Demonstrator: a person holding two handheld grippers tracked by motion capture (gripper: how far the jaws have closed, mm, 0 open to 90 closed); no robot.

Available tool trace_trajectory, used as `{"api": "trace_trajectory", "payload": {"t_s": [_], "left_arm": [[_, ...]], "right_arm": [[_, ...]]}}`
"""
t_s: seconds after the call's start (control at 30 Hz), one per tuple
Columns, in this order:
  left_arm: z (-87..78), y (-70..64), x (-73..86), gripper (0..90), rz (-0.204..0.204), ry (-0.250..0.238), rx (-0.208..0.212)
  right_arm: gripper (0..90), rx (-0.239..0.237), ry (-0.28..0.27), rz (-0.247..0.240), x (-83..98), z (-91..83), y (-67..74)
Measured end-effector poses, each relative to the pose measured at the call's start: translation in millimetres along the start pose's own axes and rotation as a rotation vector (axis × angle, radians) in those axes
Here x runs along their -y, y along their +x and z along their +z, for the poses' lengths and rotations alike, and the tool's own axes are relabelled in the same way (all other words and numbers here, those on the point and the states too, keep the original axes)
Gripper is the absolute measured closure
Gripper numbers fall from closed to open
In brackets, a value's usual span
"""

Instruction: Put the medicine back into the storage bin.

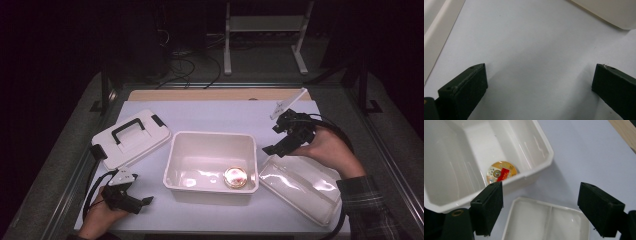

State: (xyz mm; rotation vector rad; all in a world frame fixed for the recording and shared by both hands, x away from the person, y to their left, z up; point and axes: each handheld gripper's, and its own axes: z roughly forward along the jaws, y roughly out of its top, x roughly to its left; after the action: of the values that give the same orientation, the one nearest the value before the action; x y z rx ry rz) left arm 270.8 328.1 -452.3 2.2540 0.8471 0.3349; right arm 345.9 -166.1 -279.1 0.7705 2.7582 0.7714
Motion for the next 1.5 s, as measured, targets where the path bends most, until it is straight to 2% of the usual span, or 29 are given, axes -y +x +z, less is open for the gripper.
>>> {"api": "trace_trajectory", "payload": {"t_s": [0.33,0.53,0.9,1.17,1.5], "left_arm": [[-0.1,0.2,0.0,0.0,0.002,0.001,-0.001],[0.0,0.1,0.0,0.0,0.001,0.000,0.000],[-0.2,0.2,0.0,0.0,0.004,0.003,0.000],[-0.1,0.1,0.0,0.0,0.003,0.002,0.000],[-0.1,0.1,0.1,0.0,0.002,0.002,0.000]], "right_arm": [[23.4,0.041,0.028,0.114,49.7,11.7,-14.9],[25.2,0.057,0.037,0.155,73.3,18.2,-19.0],[37.8,0.051,0.065,0.233,117.3,33.6,-19.8],[49.3,0.022,0.080,0.255,136.4,45.9,-18.5],[72.7,-0.004,0.135,0.251,149.2,65.7,-15.5]]}}
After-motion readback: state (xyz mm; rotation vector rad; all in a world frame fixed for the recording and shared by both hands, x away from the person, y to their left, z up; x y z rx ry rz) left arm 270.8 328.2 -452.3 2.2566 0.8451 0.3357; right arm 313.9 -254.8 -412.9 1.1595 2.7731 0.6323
